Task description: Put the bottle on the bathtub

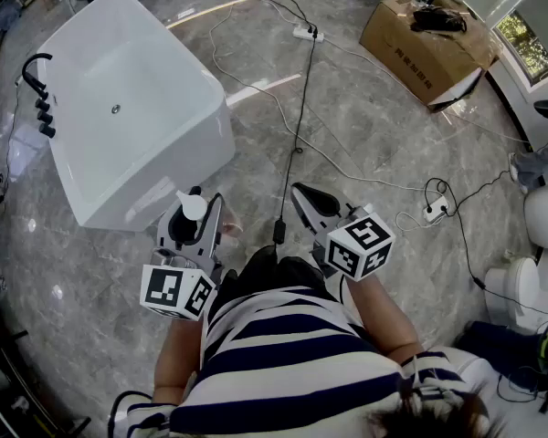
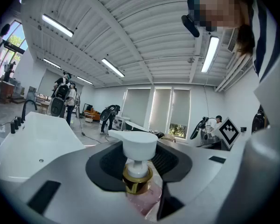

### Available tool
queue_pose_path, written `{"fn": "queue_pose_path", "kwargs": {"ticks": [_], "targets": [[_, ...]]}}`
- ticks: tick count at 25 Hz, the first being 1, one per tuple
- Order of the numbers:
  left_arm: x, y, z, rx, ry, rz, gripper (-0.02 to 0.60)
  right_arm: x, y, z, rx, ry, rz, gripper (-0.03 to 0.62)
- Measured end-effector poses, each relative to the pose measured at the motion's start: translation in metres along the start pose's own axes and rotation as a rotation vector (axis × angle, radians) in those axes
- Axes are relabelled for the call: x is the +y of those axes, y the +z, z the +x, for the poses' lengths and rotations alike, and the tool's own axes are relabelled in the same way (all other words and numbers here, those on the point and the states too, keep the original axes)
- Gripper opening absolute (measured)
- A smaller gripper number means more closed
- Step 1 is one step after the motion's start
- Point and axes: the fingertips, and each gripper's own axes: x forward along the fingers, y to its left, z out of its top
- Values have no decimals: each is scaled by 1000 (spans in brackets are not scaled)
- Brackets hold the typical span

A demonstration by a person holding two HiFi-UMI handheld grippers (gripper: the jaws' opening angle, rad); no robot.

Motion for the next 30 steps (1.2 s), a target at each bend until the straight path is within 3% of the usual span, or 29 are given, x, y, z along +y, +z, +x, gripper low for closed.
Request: {"fn": "queue_pose_path", "kwargs": {"ticks": [6,14,20,25,30], "targets": [[13,3,11,7,-26,-1,163,-1,9,11,-34,0,12,26],[32,2,32,28,-81,-4,163,-9,9,24,-11,-83,30,28],[34,-2,55,44,-91,-9,163,-29,15,34,-8,-97,35,28],[29,-1,85,34,-77,3,163,-56,21,49,1,-62,26,28],[25,8,121,-3,-24,20,163,-89,36,67,21,30,2,28]]}}
